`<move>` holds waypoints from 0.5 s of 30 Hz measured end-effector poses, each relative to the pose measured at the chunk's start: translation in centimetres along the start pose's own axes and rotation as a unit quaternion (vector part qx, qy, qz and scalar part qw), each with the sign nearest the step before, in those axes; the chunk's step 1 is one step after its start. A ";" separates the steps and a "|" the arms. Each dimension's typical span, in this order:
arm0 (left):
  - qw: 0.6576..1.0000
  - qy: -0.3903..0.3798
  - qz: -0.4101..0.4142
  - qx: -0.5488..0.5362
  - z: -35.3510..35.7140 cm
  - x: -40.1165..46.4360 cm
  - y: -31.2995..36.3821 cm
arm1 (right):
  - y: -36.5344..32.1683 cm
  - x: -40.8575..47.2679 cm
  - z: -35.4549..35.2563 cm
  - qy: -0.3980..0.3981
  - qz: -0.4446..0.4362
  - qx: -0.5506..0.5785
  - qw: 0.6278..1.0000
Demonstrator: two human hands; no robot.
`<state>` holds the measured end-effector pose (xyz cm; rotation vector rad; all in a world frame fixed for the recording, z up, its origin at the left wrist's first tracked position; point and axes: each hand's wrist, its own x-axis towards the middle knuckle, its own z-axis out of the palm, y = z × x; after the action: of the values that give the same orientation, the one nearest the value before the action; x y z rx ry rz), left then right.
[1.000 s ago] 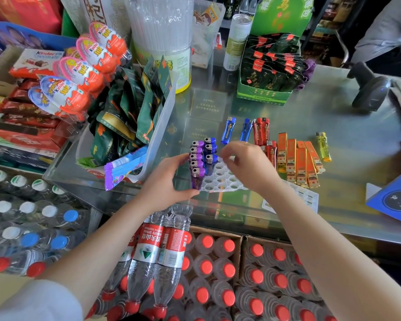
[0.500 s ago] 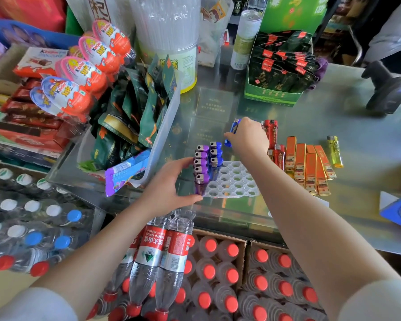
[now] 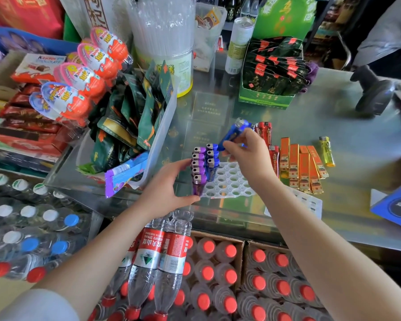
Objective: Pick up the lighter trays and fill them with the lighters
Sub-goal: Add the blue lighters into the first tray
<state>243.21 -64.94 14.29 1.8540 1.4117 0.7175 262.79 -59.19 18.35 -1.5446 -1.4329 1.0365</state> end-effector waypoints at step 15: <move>1.000 0.001 0.009 0.002 -0.1 -0.1 0.8 | 2.0 -5.1 0.5 -0.106 -0.063 -0.086 0.989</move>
<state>243.56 -65.15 14.97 1.8717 1.4000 0.7256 262.89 -64.39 16.60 -1.4743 -1.7839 1.0489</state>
